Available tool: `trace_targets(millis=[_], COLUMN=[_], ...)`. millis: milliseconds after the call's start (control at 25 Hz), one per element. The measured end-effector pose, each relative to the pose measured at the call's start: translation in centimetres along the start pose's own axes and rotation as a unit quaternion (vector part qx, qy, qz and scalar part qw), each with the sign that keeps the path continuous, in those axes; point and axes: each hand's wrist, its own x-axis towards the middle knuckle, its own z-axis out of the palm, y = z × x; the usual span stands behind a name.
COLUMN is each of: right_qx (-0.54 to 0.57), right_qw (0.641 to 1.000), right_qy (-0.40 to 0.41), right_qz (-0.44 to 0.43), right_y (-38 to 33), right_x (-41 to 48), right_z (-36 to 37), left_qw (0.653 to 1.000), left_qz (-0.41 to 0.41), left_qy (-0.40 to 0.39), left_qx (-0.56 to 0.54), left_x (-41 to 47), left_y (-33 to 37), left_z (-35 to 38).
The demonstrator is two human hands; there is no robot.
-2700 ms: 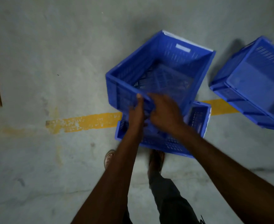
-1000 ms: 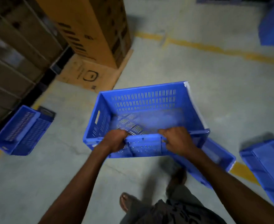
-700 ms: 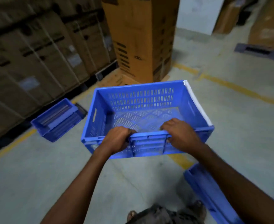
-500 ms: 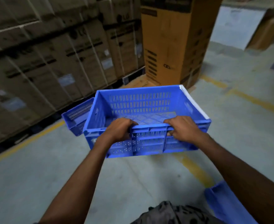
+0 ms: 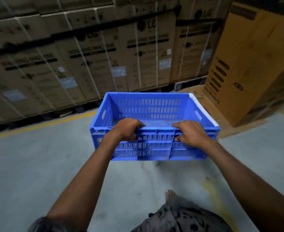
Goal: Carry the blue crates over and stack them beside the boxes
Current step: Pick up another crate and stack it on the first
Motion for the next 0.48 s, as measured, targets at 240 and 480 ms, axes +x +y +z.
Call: trace_targets(millis=[240,480], right_qx=[0.02,0.003], right_qw=[0.996,0.986], right_qy=[-0.051,-0.095], right_qz=[-0.077,-0.139], right_y=[2.8,1.4], right_x=[13.3,25.2], right_z=[-0.1,1.6], left_qw=[0.993,0.98], left_qz=[-0.109,-0.17], left_qy=[-0.032,-0.059], left_qx=[-0.022,-0.09], left_x=[6.6,10.3], left_y=[-6.4,-14.2], left_z=[-0.8,0.3])
